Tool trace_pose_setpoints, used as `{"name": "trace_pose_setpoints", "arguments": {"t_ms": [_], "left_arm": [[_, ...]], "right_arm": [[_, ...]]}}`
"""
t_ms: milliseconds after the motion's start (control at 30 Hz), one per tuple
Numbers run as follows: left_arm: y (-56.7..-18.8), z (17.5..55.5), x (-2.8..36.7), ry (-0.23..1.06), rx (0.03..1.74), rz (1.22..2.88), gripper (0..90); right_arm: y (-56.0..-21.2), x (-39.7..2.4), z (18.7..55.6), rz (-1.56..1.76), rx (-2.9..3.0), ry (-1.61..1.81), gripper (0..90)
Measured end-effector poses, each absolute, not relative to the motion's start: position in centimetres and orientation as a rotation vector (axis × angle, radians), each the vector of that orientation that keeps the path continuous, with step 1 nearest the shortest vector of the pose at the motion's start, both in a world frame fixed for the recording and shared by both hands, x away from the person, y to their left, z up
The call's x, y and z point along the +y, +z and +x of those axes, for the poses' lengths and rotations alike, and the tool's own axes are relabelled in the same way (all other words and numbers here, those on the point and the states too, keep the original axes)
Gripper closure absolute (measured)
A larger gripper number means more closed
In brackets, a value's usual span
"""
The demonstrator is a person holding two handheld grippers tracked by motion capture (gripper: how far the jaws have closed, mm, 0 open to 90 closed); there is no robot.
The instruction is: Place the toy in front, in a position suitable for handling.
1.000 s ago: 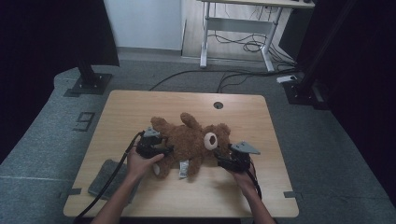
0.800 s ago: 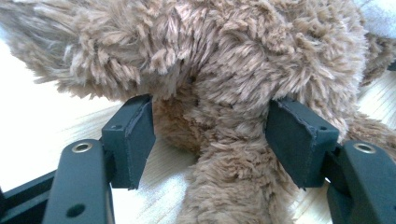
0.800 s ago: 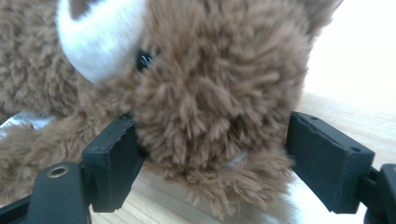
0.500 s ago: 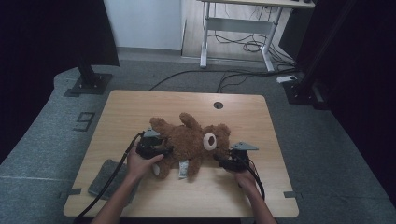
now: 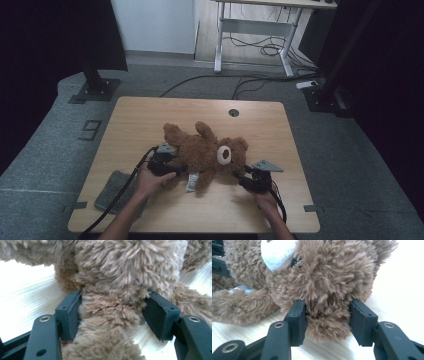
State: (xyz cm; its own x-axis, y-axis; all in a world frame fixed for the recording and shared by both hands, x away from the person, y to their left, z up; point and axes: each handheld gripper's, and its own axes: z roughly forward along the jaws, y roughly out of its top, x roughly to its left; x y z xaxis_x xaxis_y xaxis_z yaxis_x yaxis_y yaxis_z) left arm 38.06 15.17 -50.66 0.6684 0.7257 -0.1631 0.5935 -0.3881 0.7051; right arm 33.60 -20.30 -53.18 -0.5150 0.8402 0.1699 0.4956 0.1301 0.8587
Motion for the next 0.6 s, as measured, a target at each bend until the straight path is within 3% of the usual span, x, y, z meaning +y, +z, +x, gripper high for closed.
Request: {"name": "trace_pose_setpoints", "arguments": {"t_ms": [600], "left_arm": [[-51.21,37.83,14.95,0.185,1.004,2.136,42.0]], "right_arm": [[-53.59,-20.08,33.92,1.314,2.068,1.338,46.8]]}}
